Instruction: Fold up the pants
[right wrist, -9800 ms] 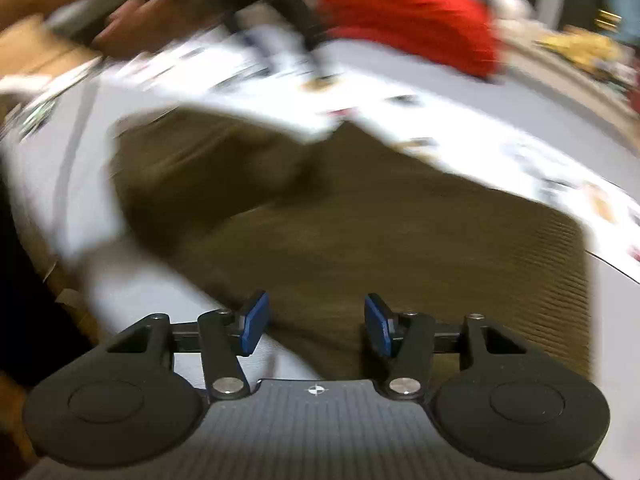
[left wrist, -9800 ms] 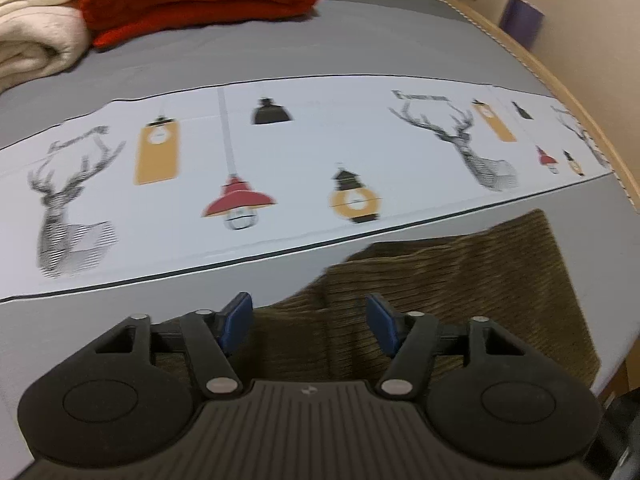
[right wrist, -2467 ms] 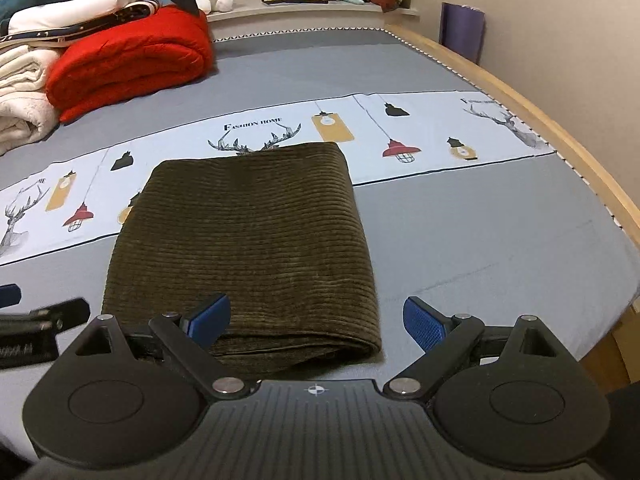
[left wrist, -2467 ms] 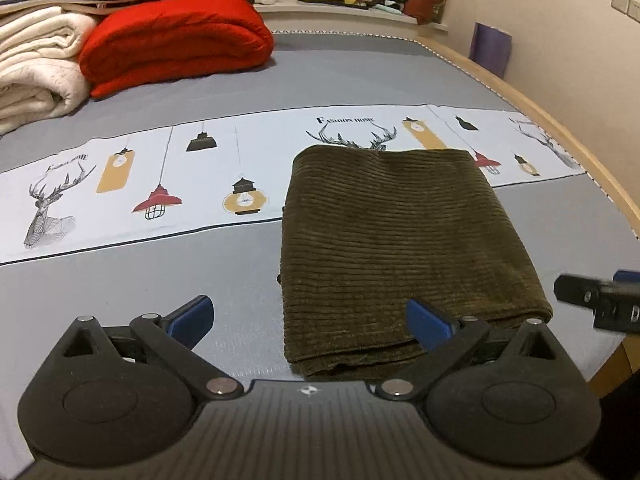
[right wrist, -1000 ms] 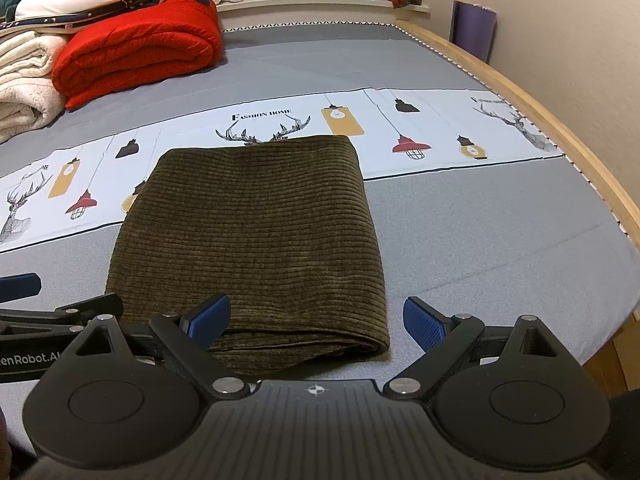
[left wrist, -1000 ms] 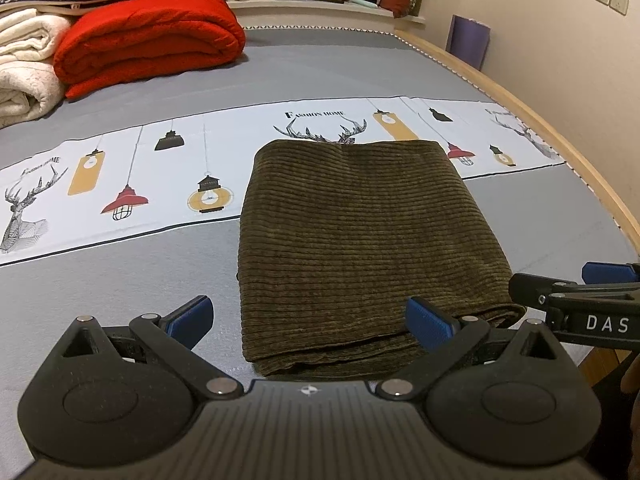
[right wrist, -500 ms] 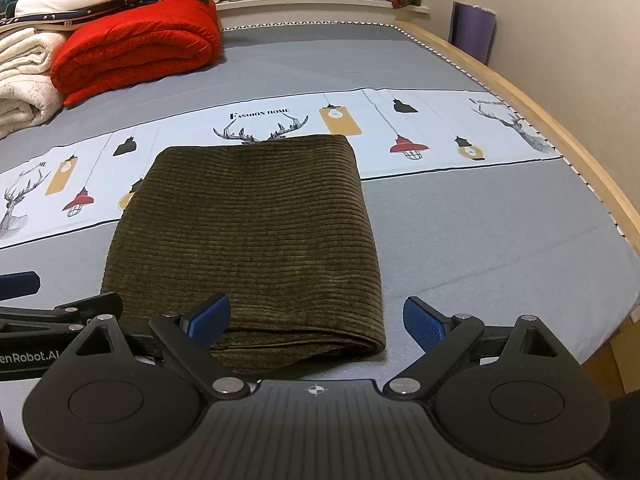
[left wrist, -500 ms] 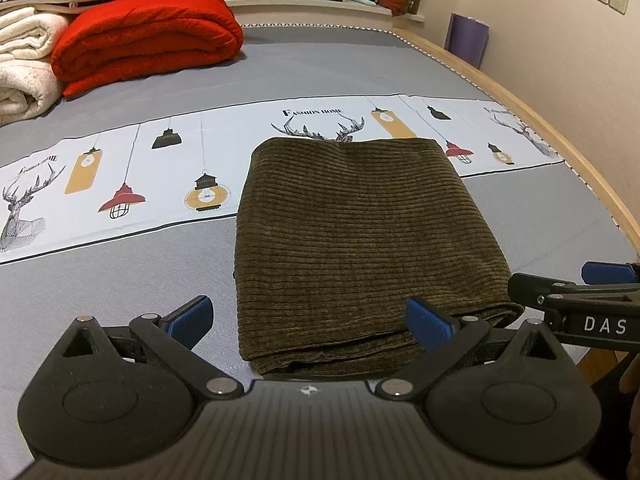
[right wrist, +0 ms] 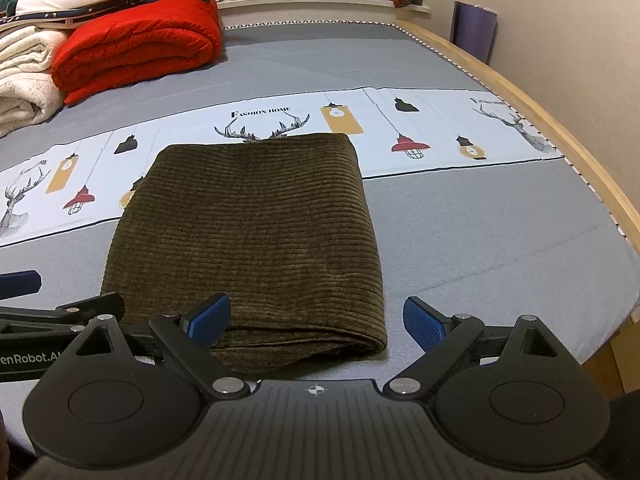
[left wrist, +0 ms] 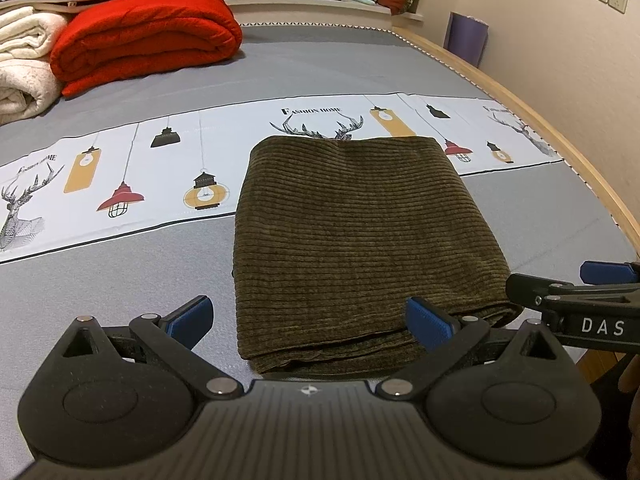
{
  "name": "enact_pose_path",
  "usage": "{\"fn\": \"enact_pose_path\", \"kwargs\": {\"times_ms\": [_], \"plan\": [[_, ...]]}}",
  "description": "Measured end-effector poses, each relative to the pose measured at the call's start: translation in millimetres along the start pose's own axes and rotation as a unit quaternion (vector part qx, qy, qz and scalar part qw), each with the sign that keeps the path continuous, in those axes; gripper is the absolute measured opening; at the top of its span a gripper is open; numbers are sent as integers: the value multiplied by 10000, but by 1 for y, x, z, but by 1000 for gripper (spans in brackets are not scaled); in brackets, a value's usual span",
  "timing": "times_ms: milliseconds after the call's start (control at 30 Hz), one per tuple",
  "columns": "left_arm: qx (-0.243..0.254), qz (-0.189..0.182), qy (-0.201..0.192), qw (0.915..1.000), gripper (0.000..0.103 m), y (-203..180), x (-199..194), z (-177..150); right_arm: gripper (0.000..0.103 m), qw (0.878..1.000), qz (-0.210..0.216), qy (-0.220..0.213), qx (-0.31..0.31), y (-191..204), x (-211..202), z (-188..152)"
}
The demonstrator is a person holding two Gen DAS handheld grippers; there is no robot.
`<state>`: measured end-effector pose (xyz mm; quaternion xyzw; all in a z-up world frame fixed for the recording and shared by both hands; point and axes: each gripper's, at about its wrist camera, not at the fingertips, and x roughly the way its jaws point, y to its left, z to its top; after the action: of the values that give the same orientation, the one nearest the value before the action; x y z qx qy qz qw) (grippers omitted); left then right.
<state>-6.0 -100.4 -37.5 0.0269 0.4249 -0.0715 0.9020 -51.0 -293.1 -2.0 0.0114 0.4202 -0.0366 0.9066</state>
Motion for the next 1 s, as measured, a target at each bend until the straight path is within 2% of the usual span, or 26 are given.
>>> {"fn": "enact_pose_path", "kwargs": {"times_ms": [1000], "plan": [[46, -9, 78, 10000, 103, -4, 8, 0, 94, 10000, -44, 42, 65, 0, 4, -1]]}}
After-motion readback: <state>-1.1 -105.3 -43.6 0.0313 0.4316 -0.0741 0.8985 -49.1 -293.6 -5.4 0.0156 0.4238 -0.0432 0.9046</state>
